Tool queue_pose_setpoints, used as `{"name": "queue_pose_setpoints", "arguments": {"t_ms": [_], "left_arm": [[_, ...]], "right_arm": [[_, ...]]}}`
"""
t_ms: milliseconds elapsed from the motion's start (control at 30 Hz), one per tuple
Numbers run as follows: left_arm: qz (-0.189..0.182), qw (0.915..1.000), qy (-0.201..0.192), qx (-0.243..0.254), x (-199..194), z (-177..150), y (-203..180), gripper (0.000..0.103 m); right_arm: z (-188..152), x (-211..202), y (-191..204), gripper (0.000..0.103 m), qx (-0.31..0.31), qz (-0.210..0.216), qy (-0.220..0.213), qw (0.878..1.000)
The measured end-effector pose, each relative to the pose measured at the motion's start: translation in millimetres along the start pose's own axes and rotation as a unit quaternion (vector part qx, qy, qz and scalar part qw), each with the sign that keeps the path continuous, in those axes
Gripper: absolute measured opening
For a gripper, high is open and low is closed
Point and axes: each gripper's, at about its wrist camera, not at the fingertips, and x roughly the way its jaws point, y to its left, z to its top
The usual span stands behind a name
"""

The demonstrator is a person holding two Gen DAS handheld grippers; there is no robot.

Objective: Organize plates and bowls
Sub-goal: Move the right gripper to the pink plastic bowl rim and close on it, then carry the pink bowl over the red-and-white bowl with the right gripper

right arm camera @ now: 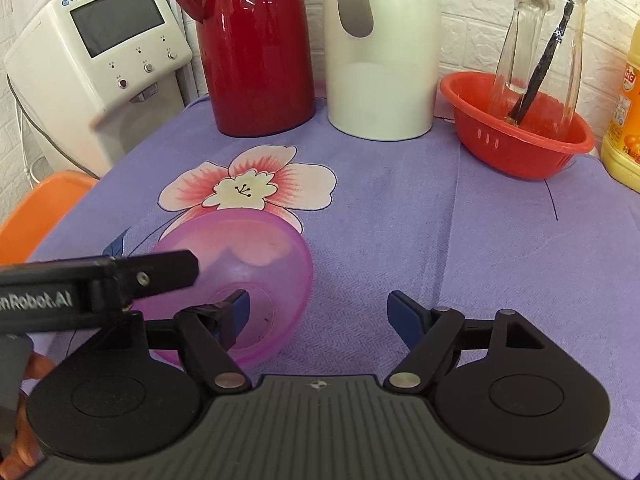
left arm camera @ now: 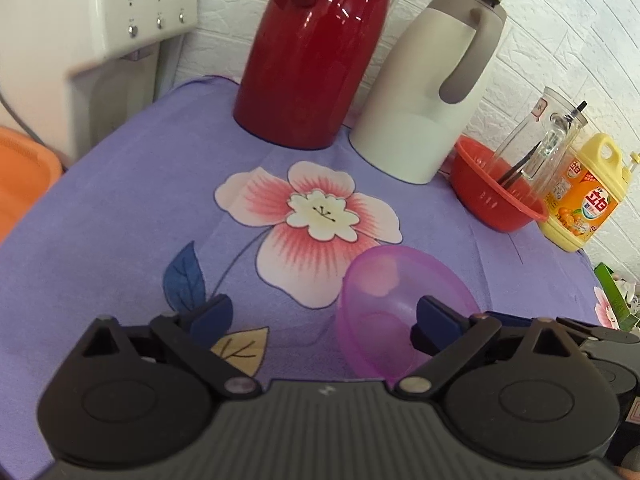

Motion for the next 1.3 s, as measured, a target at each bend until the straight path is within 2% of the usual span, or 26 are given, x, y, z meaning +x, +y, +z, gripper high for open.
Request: {"name": "queue_pose_setpoints", "arguments": {"t_ms": [67, 133, 200, 233, 267, 300, 367, 467, 567, 667, 767, 900, 1100, 1300], "left_arm": [[-0.01, 0.9999, 0.004, -0.009, 4.2, -1.8, 1.8, 0.087], [-0.013, 0.9999, -0.003, -0.011, 4.9, -3.1, 2.3, 0.073], [-0.016, 0.9997, -0.01, -0.015, 5.2, -3.6, 3.5, 0.064], [-0.019, 0.9996, -0.013, -0.016, 6.0, -4.1, 4.1, 0.056], [-0.019, 0.9996, -0.014, -0.012, 6.8, -4.5, 3.4, 0.052], [-0.017, 0.9997, -0.017, -0.003, 7.9, -5.4, 1.4, 0.048], [-0.015, 0.9997, -0.02, 0.008, 8.7, -7.4, -2.6, 0.044], [-0.043, 0.999, -0.004, 0.005, 9.3, -8.5, -7.3, 0.043], [-0.036, 0.9992, 0.004, 0.017, 6.5, -9.0, -15.8, 0.042], [-0.053, 0.9982, 0.023, 0.013, 4.8, -9.7, -19.9, 0.042], [-0.065, 0.9971, 0.023, 0.032, -6.3, -13.6, -33.7, 0.042], [-0.085, 0.9952, 0.024, 0.042, -26.6, -20.7, -49.9, 0.042], [-0.094, 0.9937, 0.024, 0.056, -64.8, -33.3, -79.0, 0.042], [-0.121, 0.9898, 0.011, 0.074, -115.3, -62.6, -123.1, 0.042]], "right_arm": [[0.0, 2.4, 3.7, 0.103, -0.008, -0.001, 0.002, 1.0], [-0.3, 3.6, 7.8, 0.103, -0.015, 0.001, 0.001, 1.0], [0.2, 6.0, 10.9, 0.102, -0.022, 0.001, 0.002, 1.0], [0.6, 8.0, 12.1, 0.094, -0.024, 0.0, 0.002, 1.0], [0.7, 10.9, 13.4, 0.088, -0.025, 0.002, 0.006, 1.0], [0.7, 11.8, 13.1, 0.074, -0.021, 0.009, 0.003, 1.0], [0.9, 11.5, 17.9, 0.058, -0.03, 0.012, 0.003, 0.999], [-1.3, 7.7, 25.5, 0.053, -0.038, 0.029, 0.01, 0.999], [-4.6, 2.2, 27.2, 0.053, -0.04, 0.023, 0.009, 0.999], [-7.6, -5.2, 18.1, 0.053, -0.026, 0.025, 0.016, 0.999], [-11.3, -20.4, 11.5, 0.053, -0.024, 0.02, 0.014, 0.999], [-19.8, -48.2, 3.5, 0.053, -0.023, 0.018, 0.007, 1.0], [-34.8, -91.3, -4.4, 0.053, -0.005, 0.021, -0.002, 1.0], [-63.5, -160.8, -17.0, 0.055, -0.003, -0.001, -0.031, 1.0]]}}
